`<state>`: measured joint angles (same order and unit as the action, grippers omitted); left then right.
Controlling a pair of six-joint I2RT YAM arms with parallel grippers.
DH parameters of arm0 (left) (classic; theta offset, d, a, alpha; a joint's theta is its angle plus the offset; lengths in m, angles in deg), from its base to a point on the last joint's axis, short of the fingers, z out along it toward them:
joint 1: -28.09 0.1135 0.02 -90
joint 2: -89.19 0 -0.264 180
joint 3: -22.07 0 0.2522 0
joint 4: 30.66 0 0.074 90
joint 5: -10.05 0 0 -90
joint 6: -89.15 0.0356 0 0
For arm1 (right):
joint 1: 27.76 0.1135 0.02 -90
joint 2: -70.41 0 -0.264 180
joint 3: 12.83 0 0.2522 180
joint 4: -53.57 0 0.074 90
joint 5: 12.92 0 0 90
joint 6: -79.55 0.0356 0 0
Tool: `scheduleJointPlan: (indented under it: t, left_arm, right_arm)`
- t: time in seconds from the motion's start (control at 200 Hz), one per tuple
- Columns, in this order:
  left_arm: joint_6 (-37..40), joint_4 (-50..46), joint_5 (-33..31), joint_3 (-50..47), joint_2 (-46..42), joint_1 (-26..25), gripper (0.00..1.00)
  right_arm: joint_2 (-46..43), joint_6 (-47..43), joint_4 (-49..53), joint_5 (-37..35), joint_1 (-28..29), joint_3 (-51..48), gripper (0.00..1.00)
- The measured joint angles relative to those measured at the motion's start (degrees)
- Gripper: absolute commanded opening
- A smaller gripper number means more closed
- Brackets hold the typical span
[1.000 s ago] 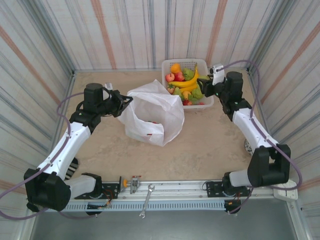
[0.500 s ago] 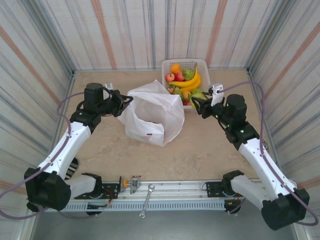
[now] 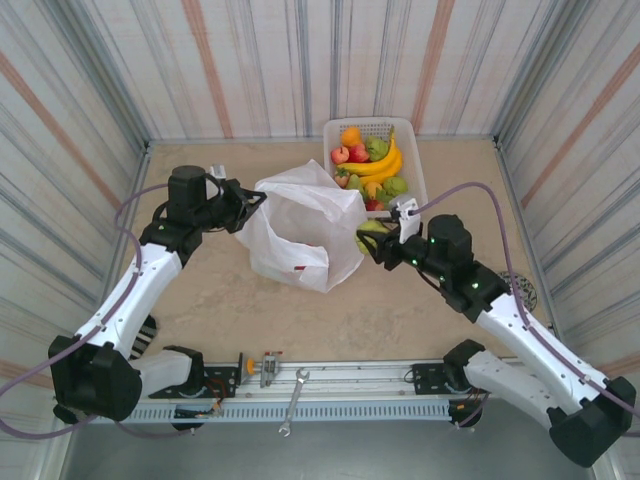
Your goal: Place the fake fruits into the plastic bag and tie a complex knot
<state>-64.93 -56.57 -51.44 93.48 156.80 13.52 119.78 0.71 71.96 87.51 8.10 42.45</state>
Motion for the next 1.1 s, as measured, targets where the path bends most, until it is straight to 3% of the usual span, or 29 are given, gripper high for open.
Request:
scheduleJointPlan:
  t: [0.486, 1.097]
  left_arm:
    - [0.00, 0.02, 0.00, 0.00, 0.00, -0.07, 0.00]
    - [-0.02, 1.05, 0.00, -0.24, 0.00, -0.94, 0.00]
  right_arm:
    - [14.43, 0.70, -9.90, -2.21, 6.58, -0.42, 0.56]
    - [29.73, 0.33, -22.29, -6.73, 9.86, 1.95, 0.56]
